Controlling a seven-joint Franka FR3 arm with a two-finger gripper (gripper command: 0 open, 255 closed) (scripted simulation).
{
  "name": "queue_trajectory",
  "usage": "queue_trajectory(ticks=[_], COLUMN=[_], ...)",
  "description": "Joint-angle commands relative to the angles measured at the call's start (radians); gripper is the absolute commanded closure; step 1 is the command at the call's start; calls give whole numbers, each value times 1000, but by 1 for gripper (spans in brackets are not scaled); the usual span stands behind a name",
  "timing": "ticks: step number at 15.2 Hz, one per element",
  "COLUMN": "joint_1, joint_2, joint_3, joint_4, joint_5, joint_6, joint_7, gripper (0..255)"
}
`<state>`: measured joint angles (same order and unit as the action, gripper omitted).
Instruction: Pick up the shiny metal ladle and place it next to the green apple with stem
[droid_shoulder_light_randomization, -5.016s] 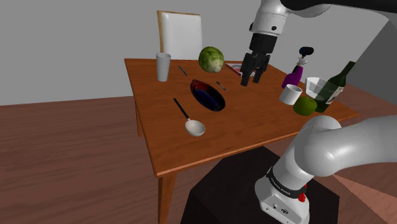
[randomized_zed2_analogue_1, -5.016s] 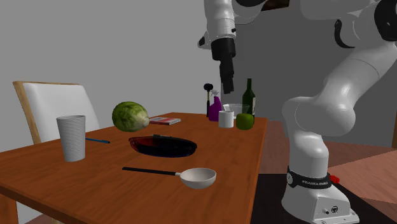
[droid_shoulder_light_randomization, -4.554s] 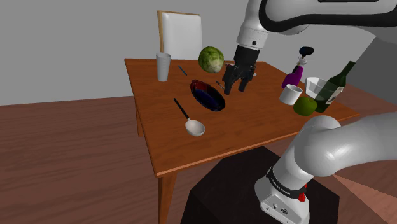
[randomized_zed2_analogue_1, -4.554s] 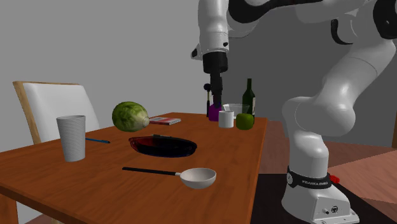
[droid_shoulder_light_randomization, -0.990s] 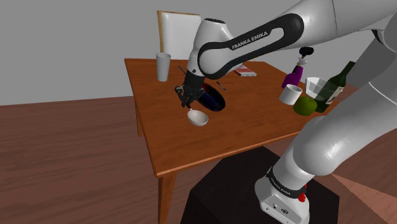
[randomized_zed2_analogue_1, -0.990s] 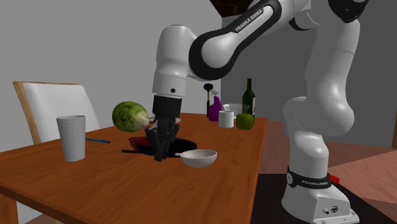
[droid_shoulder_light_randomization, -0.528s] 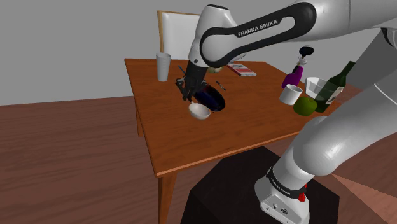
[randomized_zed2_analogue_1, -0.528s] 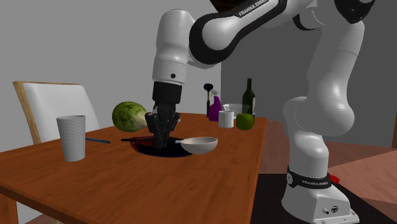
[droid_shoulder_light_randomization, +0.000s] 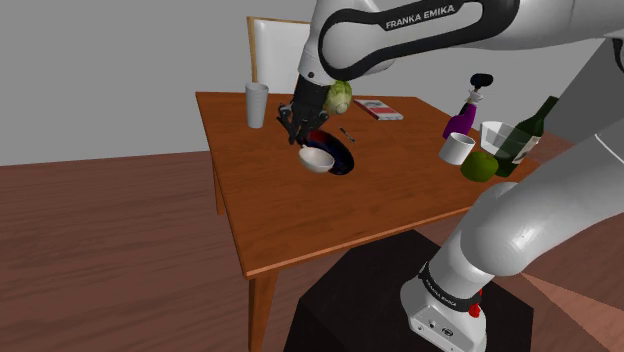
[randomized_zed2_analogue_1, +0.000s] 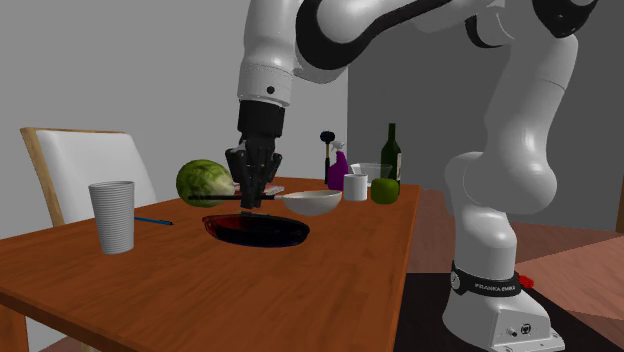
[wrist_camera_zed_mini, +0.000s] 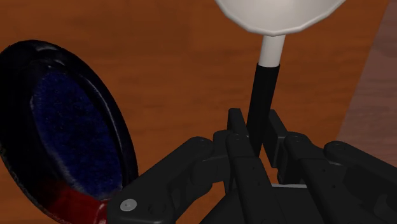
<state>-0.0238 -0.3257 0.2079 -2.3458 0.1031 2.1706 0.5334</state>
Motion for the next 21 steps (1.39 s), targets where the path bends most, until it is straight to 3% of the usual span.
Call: queue_trajectory(ticks=[1, 7, 21], joint_1=[-1, -2, -127], joint_2=[-10, -27, -130], joint_3=[-3, -8, -270], joint_4=[18, 79, -13], joint_5=[0, -2, -53], joint_6=[-29, -107, -140], joint_7=[-2, 0, -354], gripper=[255, 255, 255])
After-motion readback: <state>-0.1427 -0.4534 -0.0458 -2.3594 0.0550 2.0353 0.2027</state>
